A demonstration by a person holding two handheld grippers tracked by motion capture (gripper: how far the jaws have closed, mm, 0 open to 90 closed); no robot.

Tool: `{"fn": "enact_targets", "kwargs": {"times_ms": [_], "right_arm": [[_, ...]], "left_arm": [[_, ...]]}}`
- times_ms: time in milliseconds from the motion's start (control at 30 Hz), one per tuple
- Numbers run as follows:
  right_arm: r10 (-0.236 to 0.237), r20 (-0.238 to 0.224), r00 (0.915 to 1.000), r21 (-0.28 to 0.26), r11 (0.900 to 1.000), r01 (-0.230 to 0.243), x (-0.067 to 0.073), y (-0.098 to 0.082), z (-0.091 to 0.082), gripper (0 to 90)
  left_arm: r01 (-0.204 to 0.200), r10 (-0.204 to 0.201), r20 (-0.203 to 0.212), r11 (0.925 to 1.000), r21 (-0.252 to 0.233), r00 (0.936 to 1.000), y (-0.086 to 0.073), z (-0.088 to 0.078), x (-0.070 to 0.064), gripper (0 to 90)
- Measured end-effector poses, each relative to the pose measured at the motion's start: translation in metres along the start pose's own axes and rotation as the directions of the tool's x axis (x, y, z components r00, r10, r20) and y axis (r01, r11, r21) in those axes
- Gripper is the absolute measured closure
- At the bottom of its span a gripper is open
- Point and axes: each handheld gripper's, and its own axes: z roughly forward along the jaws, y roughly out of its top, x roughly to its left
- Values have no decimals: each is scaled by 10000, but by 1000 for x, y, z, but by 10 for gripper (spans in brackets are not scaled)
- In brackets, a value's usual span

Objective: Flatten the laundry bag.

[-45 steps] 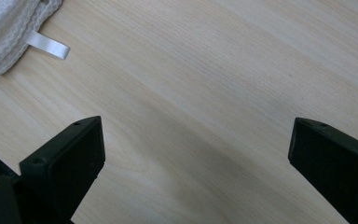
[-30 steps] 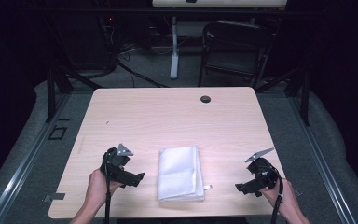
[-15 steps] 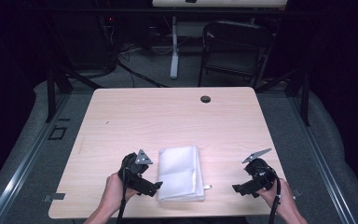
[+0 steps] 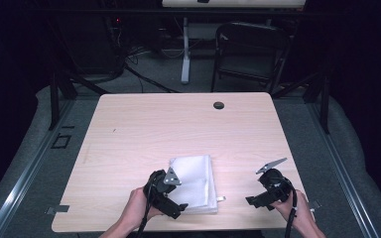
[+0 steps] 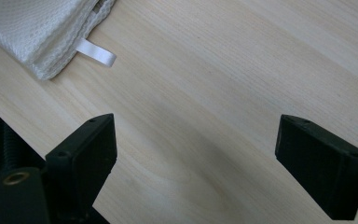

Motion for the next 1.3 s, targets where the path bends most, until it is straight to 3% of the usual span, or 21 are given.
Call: {"fn": "enact_targets", "kwargs": {"times_ms": [67, 300, 567, 767, 833, 1000, 1167, 1300], "right_arm": [[-11, -50, 10000, 73, 10000, 11, 0, 0, 1, 126], [-37, -231, 9997, 228, 9997, 42, 2, 1, 2, 134], [-48, -261, 9996, 291, 9996, 56, 2, 1, 4, 138], [-91, -450, 9989, 388, 9992, 108, 4, 1, 5, 141], [-163, -336, 9993, 452, 9988, 179, 4, 1, 5, 143], [-54, -548, 9985, 404, 9992, 76, 5, 1, 6, 144], [-138, -429, 9990, 476, 9987, 159, 6, 1, 5, 145], [-183, -442, 9989, 515, 9985, 206, 8, 1, 6, 147]], "left_arm": [[-195, 192, 162, 9997, 138, 9997, 2, 6, -2, 148], [-597, 583, 324, 9974, 416, 9978, 8, 18, -6, 167], [-1117, 1089, 316, 9878, 1085, 9935, 14, 39, -14, 203], [-1285, 1261, 253, 9806, 1480, 9917, 17, 51, -15, 242], [-1333, 1312, 237, 9792, 1527, 9911, 17, 52, -16, 243], [-1533, 1517, 227, 9784, 1388, 9882, 19, 50, -21, 237], [-1485, 1478, 162, 9758, 1604, 9889, 17, 57, -22, 246], [-1608, 1605, 136, 9764, 1441, 9869, 16, 57, -21, 322]]}}
